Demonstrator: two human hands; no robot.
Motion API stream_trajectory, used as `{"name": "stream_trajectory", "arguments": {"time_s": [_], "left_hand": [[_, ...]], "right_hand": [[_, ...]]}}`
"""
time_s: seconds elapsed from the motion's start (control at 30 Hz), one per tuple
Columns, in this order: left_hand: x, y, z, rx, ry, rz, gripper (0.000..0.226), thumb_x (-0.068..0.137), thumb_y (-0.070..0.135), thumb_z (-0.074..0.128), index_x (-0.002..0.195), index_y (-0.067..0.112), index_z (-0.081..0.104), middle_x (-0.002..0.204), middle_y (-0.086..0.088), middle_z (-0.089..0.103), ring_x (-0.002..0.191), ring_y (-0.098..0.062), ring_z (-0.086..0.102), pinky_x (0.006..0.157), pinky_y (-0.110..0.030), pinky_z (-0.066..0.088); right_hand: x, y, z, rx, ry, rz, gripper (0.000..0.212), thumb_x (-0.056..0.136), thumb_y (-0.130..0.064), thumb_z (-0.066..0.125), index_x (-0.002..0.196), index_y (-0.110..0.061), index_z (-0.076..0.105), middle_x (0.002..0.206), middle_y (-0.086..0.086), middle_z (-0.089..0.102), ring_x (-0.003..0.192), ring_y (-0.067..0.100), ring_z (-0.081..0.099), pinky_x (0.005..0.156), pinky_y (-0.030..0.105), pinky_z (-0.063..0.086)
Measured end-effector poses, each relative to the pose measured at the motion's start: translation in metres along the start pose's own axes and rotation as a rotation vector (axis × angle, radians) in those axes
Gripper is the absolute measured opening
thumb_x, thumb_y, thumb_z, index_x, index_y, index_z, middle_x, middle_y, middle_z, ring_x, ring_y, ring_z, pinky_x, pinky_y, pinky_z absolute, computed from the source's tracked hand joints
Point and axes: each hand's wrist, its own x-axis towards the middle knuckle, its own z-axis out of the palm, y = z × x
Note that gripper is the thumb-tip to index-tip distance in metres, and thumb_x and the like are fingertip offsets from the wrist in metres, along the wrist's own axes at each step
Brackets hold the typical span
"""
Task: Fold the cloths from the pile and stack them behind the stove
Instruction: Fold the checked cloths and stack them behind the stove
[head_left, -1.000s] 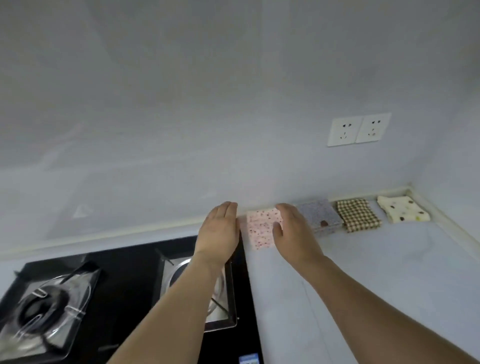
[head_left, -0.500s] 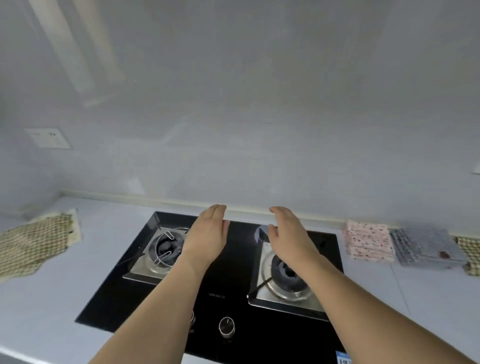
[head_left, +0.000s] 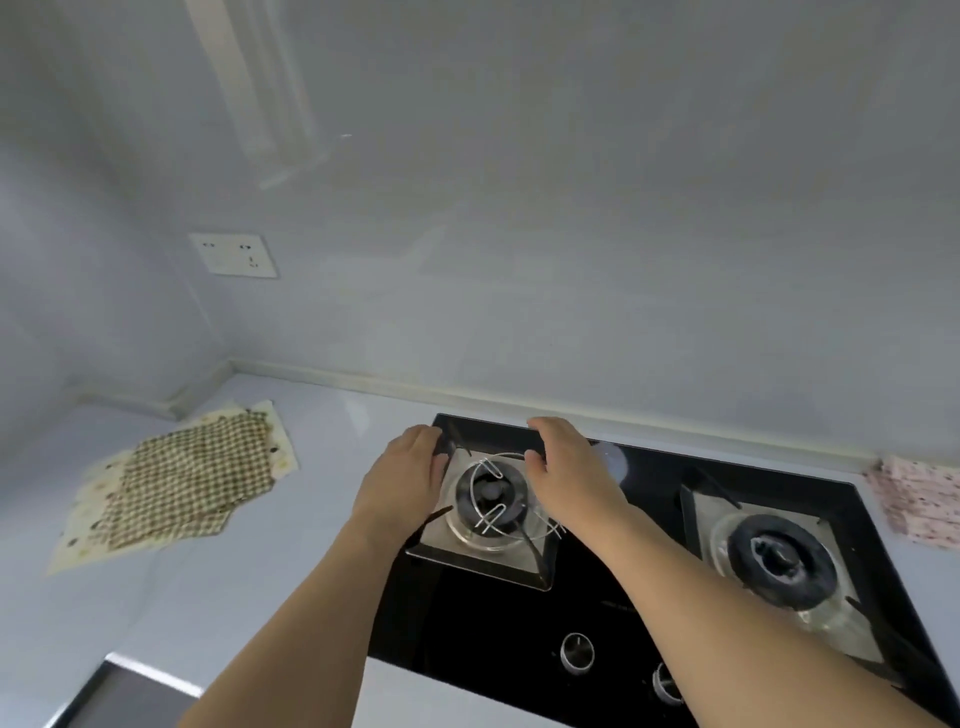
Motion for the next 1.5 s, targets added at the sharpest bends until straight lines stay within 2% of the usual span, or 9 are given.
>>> {"name": "stream_trajectory", "arguments": {"time_s": [0.13, 0.37, 0.63, 0.8, 0.9, 1.0, 1.17, 1.33, 1.5], "left_hand": [[-0.011, -0.048, -0.012, -0.008, 0.01, -0.062, 0.041, 0.103, 0.03, 0.038, 0.141, 0.017, 0.043, 0.145, 0.002, 0.044, 0.13, -0.018, 0.045, 0.106, -0.03, 0.038], [-0.019, -0.177, -0.043, -0.012, -0.014, -0.11, 0.037, 0.101, 0.026, 0.043, 0.136, 0.015, 0.048, 0.14, 0.002, 0.048, 0.125, -0.019, 0.049, 0.098, -0.033, 0.044], [-0.024, -0.336, -0.087, -0.017, -0.081, -0.191, 0.027, 0.094, 0.016, 0.046, 0.118, 0.014, 0.06, 0.12, -0.002, 0.061, 0.105, -0.023, 0.059, 0.086, -0.036, 0.05], [-0.033, -0.402, -0.091, 0.013, -0.135, -0.206, 0.029, 0.094, 0.012, 0.05, 0.118, 0.017, 0.064, 0.123, 0.003, 0.061, 0.109, -0.015, 0.06, 0.086, -0.024, 0.046], [-0.024, -0.442, -0.07, -0.009, -0.165, -0.163, 0.025, 0.094, 0.016, 0.055, 0.116, 0.02, 0.066, 0.119, 0.009, 0.061, 0.099, -0.007, 0.06, 0.08, -0.016, 0.042], [-0.008, -0.477, -0.038, -0.015, -0.184, -0.082, 0.019, 0.093, 0.024, 0.058, 0.11, 0.026, 0.066, 0.112, 0.013, 0.061, 0.086, -0.001, 0.057, 0.076, -0.017, 0.046], [0.0, -0.516, 0.011, 0.001, -0.171, 0.071, 0.03, 0.085, 0.038, 0.066, 0.113, 0.03, 0.061, 0.104, 0.019, 0.049, 0.091, -0.003, 0.052, 0.08, -0.023, 0.048], [-0.005, -0.531, 0.032, 0.002, -0.001, 0.172, 0.016, 0.089, 0.031, 0.065, 0.104, 0.027, 0.066, 0.102, 0.016, 0.054, 0.089, -0.003, 0.054, 0.079, -0.021, 0.046], [-0.007, -0.527, 0.035, -0.051, 0.048, 0.147, 0.007, 0.093, 0.025, 0.06, 0.092, 0.024, 0.067, 0.093, 0.014, 0.059, 0.084, -0.002, 0.054, 0.076, -0.014, 0.041]], "right_hand": [[0.021, -0.034, 0.044, 0.022, -0.072, -0.059, 0.044, 0.101, -0.022, 0.043, 0.144, -0.017, 0.036, 0.148, -0.002, 0.038, 0.133, 0.014, 0.041, 0.11, 0.03, 0.036], [0.052, -0.118, 0.131, -0.024, -0.109, -0.1, 0.043, 0.099, -0.019, 0.041, 0.142, -0.015, 0.039, 0.146, 0.0, 0.04, 0.132, 0.016, 0.041, 0.111, 0.03, 0.03], [0.094, -0.217, 0.233, -0.064, -0.215, -0.132, 0.042, 0.099, -0.018, 0.039, 0.141, -0.019, 0.041, 0.145, -0.005, 0.041, 0.131, 0.012, 0.041, 0.107, 0.024, 0.033], [0.124, -0.245, 0.28, -0.084, -0.253, -0.169, 0.038, 0.099, -0.017, 0.039, 0.136, -0.019, 0.046, 0.14, -0.005, 0.045, 0.126, 0.014, 0.045, 0.101, 0.027, 0.039], [0.146, -0.25, 0.333, -0.092, -0.272, -0.207, 0.034, 0.099, -0.016, 0.04, 0.132, -0.017, 0.05, 0.135, -0.003, 0.048, 0.121, 0.016, 0.047, 0.1, 0.028, 0.041], [0.168, -0.242, 0.395, -0.076, -0.261, -0.248, 0.034, 0.099, -0.016, 0.04, 0.132, -0.017, 0.05, 0.135, -0.005, 0.048, 0.12, 0.014, 0.046, 0.099, 0.025, 0.04], [0.19, -0.207, 0.469, -0.05, -0.101, -0.338, 0.034, 0.098, -0.015, 0.044, 0.13, -0.016, 0.054, 0.132, -0.004, 0.051, 0.118, 0.013, 0.047, 0.103, 0.023, 0.037], [0.192, -0.185, 0.498, -0.017, 0.029, -0.394, 0.023, 0.094, -0.018, 0.053, 0.114, -0.014, 0.064, 0.118, -0.005, 0.057, 0.107, 0.013, 0.05, 0.095, 0.031, 0.044], [0.188, -0.18, 0.505, -0.073, 0.05, -0.428, 0.027, 0.096, -0.027, 0.051, 0.118, -0.016, 0.062, 0.123, -0.007, 0.055, 0.113, 0.012, 0.046, 0.097, 0.028, 0.041]]}}
